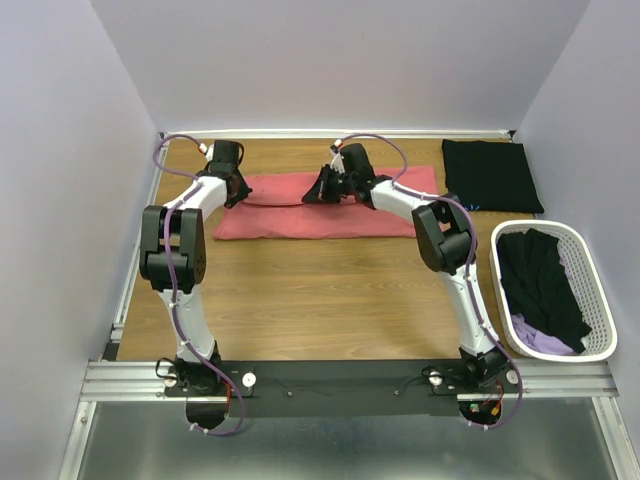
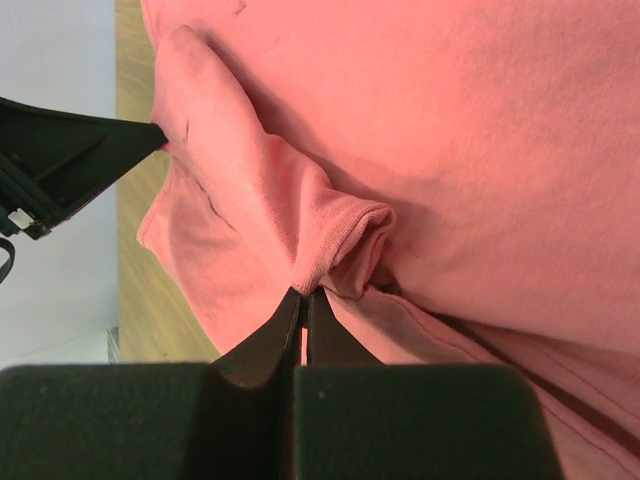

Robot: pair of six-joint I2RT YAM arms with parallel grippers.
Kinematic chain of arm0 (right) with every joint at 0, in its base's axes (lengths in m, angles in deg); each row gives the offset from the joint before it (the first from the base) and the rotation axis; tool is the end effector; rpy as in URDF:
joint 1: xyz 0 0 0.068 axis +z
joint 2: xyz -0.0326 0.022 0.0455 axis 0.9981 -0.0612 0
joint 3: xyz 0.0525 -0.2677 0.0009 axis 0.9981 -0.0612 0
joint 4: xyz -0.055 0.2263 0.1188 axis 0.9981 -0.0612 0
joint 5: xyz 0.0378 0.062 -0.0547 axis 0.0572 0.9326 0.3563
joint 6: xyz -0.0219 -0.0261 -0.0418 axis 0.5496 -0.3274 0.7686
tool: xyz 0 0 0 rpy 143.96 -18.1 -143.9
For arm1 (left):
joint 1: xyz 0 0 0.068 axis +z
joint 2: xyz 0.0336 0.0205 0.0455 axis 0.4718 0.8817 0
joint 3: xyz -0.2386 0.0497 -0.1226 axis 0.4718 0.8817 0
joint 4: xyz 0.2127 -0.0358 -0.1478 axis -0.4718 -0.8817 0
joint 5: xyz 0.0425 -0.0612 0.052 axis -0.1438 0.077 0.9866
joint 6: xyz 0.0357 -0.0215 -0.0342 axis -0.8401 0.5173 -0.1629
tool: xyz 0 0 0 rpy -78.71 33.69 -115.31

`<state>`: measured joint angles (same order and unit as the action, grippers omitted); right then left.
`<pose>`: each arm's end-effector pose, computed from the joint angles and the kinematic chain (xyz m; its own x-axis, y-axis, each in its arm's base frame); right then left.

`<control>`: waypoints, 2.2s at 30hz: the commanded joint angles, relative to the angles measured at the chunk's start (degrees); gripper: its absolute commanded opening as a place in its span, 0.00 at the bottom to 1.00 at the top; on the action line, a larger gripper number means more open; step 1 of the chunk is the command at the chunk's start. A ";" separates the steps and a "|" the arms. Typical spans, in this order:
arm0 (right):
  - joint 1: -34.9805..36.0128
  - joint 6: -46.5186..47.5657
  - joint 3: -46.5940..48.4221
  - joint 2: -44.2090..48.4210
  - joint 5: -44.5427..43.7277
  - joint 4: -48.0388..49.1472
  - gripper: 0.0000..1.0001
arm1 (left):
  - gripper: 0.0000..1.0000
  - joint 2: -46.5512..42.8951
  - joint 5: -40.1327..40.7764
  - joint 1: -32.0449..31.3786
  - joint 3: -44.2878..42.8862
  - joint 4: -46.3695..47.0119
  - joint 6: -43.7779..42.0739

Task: Fold and stack the t-shirts
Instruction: Fold the tshirt

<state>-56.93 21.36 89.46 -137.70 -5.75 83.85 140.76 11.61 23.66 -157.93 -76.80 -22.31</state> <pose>0.4615 0.2815 0.1456 -0.8784 0.1692 -0.4470 -0.2671 0.6018 0.7527 0.4313 -0.0287 0.1916 -0.6276 -0.5066 -0.5912 -0.4400 0.8572 -0.2675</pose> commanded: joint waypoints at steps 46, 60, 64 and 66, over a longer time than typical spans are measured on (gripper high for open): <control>-28.93 11.04 -52.14 41.31 -4.29 -0.21 0.45 | 0.31 -19.50 1.30 3.70 24.56 5.03 2.87; -37.65 6.73 -59.09 36.56 -9.74 -1.77 0.42 | 0.30 -13.25 3.06 9.50 26.94 3.54 3.84; -37.65 6.03 -63.56 40.51 -10.80 -4.15 0.42 | 0.30 -14.04 4.29 10.47 27.90 2.93 3.31; -37.65 6.64 -64.54 43.94 -11.94 -5.12 0.42 | 0.30 -14.57 5.00 11.43 27.82 2.49 2.70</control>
<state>-93.95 26.98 29.35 -96.55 -11.43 86.80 125.87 12.62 32.91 -132.41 -70.81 -18.53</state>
